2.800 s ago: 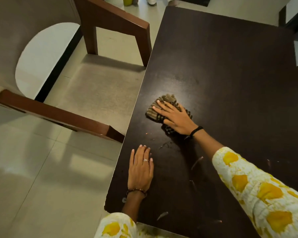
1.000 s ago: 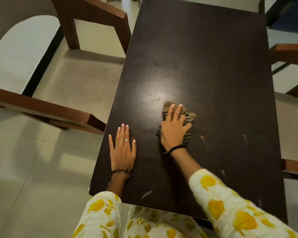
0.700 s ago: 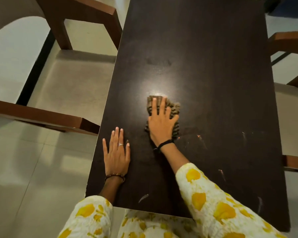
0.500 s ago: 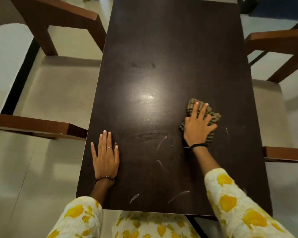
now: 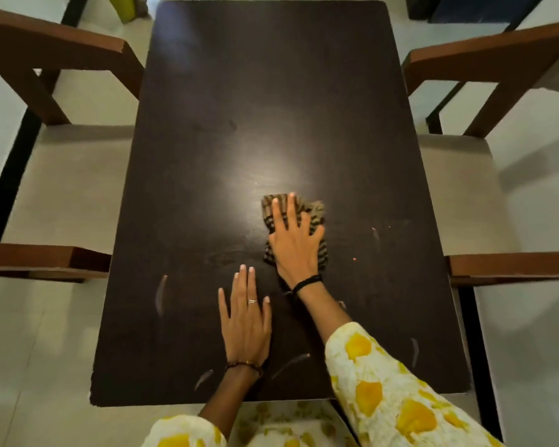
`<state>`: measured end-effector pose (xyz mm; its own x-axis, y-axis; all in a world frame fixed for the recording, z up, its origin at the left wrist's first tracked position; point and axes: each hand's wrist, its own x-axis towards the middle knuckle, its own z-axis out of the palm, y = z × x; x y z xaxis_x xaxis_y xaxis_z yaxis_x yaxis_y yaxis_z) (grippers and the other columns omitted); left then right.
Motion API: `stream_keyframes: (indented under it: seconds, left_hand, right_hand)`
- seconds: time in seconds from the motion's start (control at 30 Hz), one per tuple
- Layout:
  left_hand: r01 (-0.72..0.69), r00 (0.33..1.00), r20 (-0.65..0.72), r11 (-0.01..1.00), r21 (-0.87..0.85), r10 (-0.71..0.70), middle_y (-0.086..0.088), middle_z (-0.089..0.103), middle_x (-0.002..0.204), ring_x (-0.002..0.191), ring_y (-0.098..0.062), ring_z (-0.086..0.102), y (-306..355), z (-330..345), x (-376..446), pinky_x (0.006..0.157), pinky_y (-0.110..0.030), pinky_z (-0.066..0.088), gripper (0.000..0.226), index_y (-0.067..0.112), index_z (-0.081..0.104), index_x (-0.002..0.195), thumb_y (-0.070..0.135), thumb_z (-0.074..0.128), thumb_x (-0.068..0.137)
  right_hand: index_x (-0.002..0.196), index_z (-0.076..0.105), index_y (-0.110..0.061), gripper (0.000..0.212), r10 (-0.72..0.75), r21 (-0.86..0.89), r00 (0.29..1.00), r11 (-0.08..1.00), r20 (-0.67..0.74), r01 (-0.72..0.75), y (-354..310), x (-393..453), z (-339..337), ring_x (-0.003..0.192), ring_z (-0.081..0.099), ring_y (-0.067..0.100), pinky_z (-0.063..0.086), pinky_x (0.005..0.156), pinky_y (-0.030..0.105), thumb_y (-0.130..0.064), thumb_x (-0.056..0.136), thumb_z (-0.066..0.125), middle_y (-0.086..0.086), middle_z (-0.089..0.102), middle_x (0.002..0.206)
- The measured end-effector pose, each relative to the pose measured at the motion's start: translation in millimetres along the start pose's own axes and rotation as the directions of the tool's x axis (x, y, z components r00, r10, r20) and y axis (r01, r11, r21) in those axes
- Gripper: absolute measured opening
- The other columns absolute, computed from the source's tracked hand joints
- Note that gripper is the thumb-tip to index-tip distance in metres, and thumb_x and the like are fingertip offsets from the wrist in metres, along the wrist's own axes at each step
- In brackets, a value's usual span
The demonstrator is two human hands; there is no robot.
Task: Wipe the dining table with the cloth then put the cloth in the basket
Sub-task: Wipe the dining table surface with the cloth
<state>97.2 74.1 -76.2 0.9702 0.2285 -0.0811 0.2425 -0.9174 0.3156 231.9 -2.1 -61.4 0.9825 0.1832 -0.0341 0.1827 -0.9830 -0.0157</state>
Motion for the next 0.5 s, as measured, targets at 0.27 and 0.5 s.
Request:
stream_keyframes:
  seconds: [0.27, 0.5]
  left_hand:
    - [-0.007, 0.999, 0.044, 0.998, 0.061, 0.005, -0.009, 0.029, 0.149, 0.137, -0.018, 0.019, 8, 7, -3, 0.113, -0.044, 0.008, 0.059, 0.008, 0.026, 0.142, 0.043, 0.012, 0.097]
    - [-0.012, 0.999, 0.031, 0.998, 0.067, 0.010, -0.010, 0.029, 0.149, 0.137, -0.019, 0.019, 7, 10, -2, 0.112, -0.046, 0.010, 0.058, 0.007, 0.030, 0.141, 0.036, 0.028, 0.092]
  right_hand:
    - [0.149, 0.019, -0.025, 0.063, 0.395, 0.070, 0.916, 0.914, 0.070, -0.400, 127, -14, -4, 0.126, 0.035, 0.041, 0.031, 0.094, 0.062, -0.032, 0.093, 0.047, 0.009, 0.014, 0.157]
    - [0.138, 0.044, -0.028, 0.077, 0.189, 0.072, 0.982, 0.979, 0.007, -0.189, 8, -37, -3, 0.113, 0.056, 0.029, 0.047, 0.083, 0.053, -0.047, 0.068, 0.070, 0.009, 0.042, 0.145]
